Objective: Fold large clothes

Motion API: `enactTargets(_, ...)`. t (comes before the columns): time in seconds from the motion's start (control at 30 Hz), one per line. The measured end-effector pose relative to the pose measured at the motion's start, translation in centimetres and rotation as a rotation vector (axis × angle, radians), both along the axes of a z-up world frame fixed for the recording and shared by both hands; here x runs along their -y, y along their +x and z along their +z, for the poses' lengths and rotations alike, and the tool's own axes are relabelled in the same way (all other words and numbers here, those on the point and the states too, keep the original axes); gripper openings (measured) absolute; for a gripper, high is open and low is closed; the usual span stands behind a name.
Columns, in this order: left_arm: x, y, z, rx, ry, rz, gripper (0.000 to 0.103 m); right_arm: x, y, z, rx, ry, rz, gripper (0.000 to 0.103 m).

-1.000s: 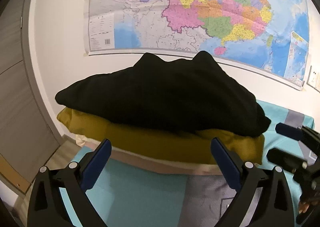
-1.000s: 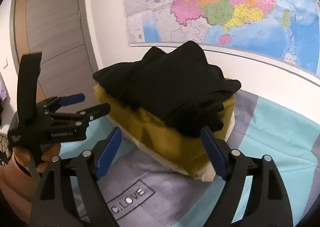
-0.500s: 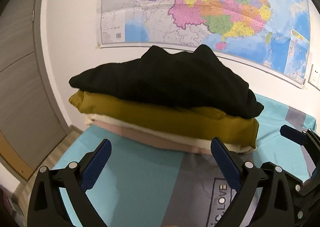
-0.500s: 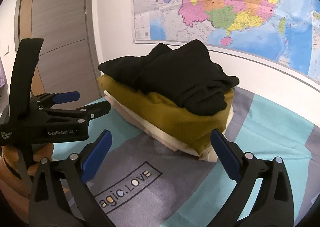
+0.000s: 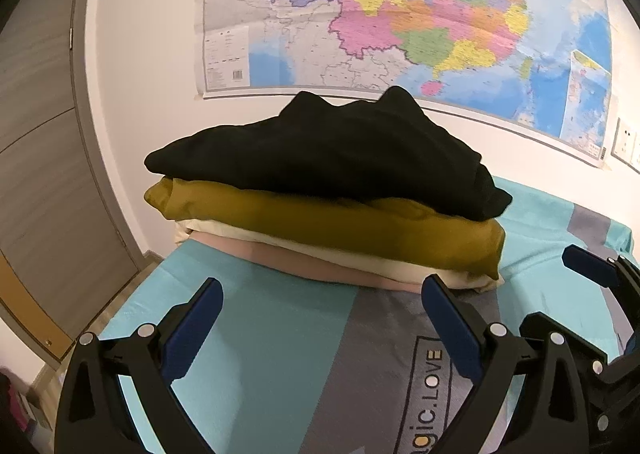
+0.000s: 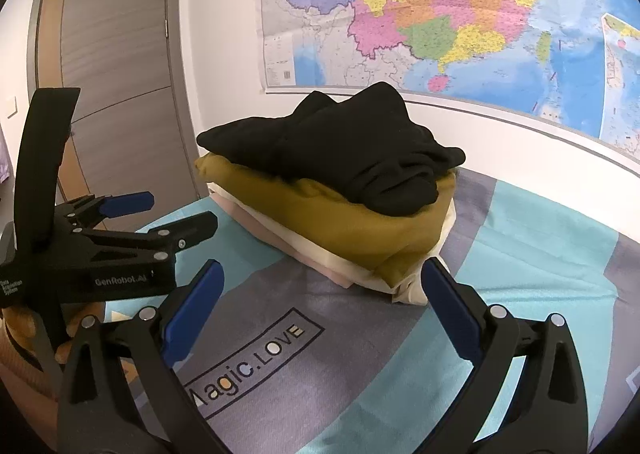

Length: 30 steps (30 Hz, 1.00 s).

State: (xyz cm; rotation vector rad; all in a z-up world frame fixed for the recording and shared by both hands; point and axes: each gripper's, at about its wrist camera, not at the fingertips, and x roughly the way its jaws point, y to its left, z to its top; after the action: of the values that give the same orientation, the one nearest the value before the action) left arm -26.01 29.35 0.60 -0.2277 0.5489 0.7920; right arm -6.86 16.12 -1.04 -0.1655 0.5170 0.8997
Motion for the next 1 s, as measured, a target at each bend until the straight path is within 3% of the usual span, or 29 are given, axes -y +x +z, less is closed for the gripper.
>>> enactTargets(1.0, 1.3, -0.7, -0.3, 0.007, -0.015, -0.025, 0.096, 1.1, -1.3, -0.2, -0.016, 0.010, -0.016, 0.097)
